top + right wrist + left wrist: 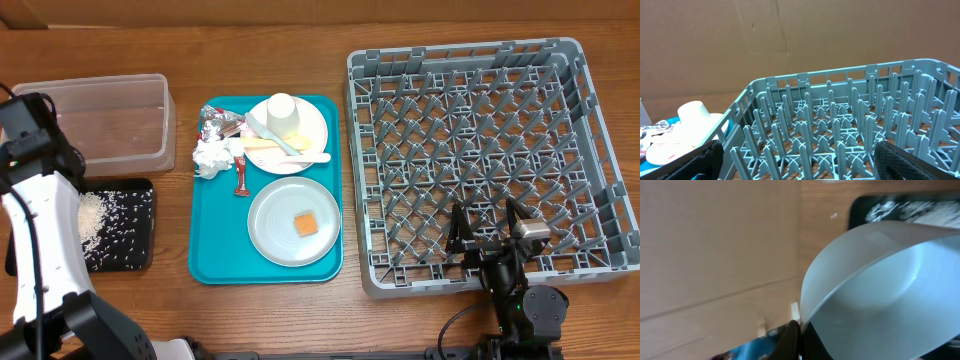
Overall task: Sort waste into correct bins and load items into the dishwasher rack
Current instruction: 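Carry the emptied bowl back and lower it onto the teal tray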
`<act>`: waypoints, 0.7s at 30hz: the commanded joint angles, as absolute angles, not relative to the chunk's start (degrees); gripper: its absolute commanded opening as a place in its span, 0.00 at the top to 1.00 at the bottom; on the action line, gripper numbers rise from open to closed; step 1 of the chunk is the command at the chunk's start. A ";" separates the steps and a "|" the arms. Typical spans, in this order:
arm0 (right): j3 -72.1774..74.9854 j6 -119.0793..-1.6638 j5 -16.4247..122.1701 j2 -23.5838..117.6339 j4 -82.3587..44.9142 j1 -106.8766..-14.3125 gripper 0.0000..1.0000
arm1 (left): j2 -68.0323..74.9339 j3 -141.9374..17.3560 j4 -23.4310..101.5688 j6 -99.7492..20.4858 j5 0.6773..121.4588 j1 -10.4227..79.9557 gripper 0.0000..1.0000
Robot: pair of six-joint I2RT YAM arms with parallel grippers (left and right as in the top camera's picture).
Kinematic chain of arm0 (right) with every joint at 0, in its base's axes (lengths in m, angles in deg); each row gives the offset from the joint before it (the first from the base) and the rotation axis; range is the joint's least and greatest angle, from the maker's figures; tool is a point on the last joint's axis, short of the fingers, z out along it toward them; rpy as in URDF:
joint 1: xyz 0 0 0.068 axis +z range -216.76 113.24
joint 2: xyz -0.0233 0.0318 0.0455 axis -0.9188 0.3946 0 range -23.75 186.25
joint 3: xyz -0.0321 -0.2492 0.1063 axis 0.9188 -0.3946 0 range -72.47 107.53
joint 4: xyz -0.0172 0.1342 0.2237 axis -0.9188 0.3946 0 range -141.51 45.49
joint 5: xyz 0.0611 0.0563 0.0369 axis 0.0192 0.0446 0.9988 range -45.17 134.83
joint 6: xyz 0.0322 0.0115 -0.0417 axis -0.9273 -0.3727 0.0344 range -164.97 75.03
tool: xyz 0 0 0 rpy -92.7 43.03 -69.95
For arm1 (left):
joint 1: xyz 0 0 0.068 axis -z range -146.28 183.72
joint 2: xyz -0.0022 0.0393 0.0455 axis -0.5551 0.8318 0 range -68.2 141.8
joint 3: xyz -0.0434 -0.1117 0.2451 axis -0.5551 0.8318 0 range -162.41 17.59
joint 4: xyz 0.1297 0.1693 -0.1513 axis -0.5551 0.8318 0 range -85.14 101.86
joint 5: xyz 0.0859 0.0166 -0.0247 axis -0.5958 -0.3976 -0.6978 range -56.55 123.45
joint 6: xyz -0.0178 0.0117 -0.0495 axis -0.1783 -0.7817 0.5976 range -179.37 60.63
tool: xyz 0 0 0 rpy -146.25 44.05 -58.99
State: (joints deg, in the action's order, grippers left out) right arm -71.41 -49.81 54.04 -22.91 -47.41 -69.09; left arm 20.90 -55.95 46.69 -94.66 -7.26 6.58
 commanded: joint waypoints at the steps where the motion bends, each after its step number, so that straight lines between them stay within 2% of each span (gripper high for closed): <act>1: -72.02 -49.64 54.37 -23.58 -47.74 -69.39 0.00 | 18.98 -61.00 49.27 -83.77 11.28 6.32 0.96; 5: -72.02 -49.64 54.37 -23.58 -47.74 -69.39 0.00 | 18.67 -67.84 54.69 -74.15 33.16 6.41 0.96; 8: -72.02 -49.64 54.37 -23.58 -47.74 -69.39 0.00 | 18.65 -72.43 59.71 -72.80 47.54 7.28 0.96; 12: -72.02 -49.64 54.37 -23.58 -47.74 -69.39 0.00 | 18.39 -75.56 65.94 -70.59 50.01 10.23 0.96; 15: -72.02 -49.64 54.37 -23.58 -47.74 -69.39 0.00 | 18.02 -75.54 70.01 -64.19 50.03 13.31 0.96; 21: -72.02 -49.64 54.37 -23.58 -47.74 -69.39 0.00 | 18.04 -73.02 73.07 -59.27 49.96 21.64 0.96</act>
State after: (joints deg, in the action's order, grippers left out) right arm -71.41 -49.81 54.06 -22.91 -47.43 -69.09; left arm 19.02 -74.16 72.52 -64.23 47.45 18.34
